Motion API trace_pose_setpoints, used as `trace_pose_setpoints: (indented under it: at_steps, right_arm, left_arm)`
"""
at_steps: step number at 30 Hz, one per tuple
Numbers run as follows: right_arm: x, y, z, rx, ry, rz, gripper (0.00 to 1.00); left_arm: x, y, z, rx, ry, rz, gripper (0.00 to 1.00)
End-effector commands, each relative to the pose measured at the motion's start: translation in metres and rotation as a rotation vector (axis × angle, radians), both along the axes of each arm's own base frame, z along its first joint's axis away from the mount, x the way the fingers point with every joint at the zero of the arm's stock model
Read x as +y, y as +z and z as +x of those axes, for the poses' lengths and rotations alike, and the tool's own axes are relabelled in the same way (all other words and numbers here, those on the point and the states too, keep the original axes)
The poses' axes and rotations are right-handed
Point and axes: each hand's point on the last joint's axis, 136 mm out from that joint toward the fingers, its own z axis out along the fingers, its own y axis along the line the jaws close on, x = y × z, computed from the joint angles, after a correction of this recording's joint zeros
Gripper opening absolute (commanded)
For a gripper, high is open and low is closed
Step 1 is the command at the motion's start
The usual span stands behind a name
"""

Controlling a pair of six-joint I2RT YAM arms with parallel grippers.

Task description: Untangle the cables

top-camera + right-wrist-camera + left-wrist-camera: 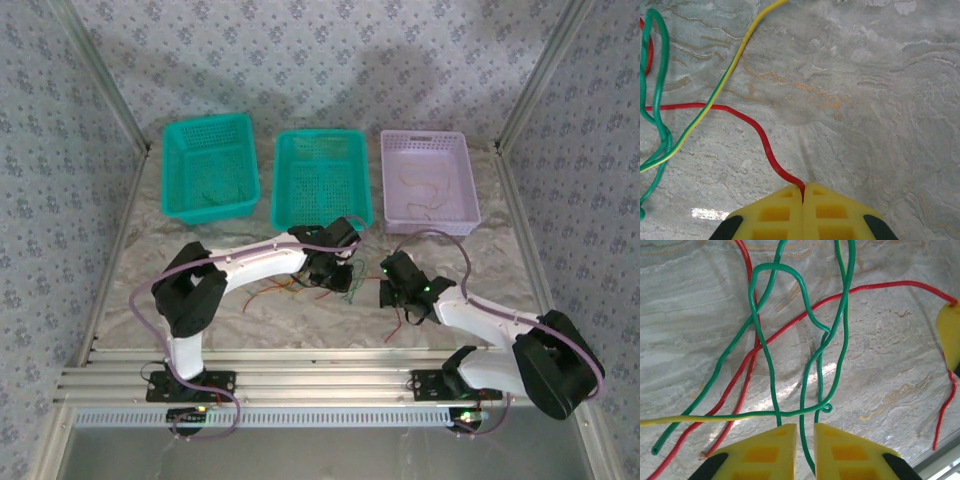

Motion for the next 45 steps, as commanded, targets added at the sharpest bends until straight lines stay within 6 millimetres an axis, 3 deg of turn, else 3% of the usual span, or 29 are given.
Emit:
trace_pose_setpoints:
  at_steps: [1, 3, 5, 14, 20, 24, 32, 35, 40, 45]
  right_arm:
    - [0.002, 0.006, 0.002, -0.002, 0.004, -0.006, 0.00]
    - [0.001, 0.008, 0.003, -0.007, -0.005, -0.009, 0.00]
    - [0.000, 0.011, 0.004, -0.013, -0.009, -0.010, 0.00]
    - [-0.019, 0.019, 0.011, -0.002, -0.096, -0.003, 0.00]
    - [-0.030, 0.015, 0.016, 0.030, -0.160, 0.033, 0.00]
    - [-0.034, 0.023, 0.024, -0.003, -0.176, 0.045, 0.00]
    - [-0.043, 0.044, 0.028, -0.046, -0.187, 0.038, 0.00]
    - [-0.038, 0.060, 0.033, -0.106, -0.157, 0.090, 0.00]
    - [0.005, 0.094, 0.027, -0.176, 0.072, 0.257, 0.00]
    - [0.052, 0.125, 0.002, -0.192, 0.320, 0.480, 0.00]
  left_arm:
    - [-0.005, 0.013, -0.001, -0.003, -0.016, -0.015, 0.06]
    - [-0.004, 0.021, -0.001, -0.013, -0.023, -0.019, 0.00]
    - [-0.002, 0.035, -0.001, -0.033, -0.028, -0.029, 0.00]
    - [0.014, 0.127, 0.004, -0.161, -0.019, -0.144, 0.00]
    - [0.039, 0.172, 0.007, -0.211, 0.022, -0.215, 0.00]
    - [0.053, 0.194, 0.004, -0.209, 0.028, -0.259, 0.00]
    - [0.079, 0.226, -0.001, -0.253, 0.006, -0.238, 0.00]
    - [0.086, 0.232, -0.007, -0.260, -0.011, -0.223, 0.00]
    - [0.103, 0.219, -0.011, -0.253, 0.000, -0.149, 0.00]
    - [0.109, 0.201, -0.016, -0.222, 0.003, -0.111, 0.00]
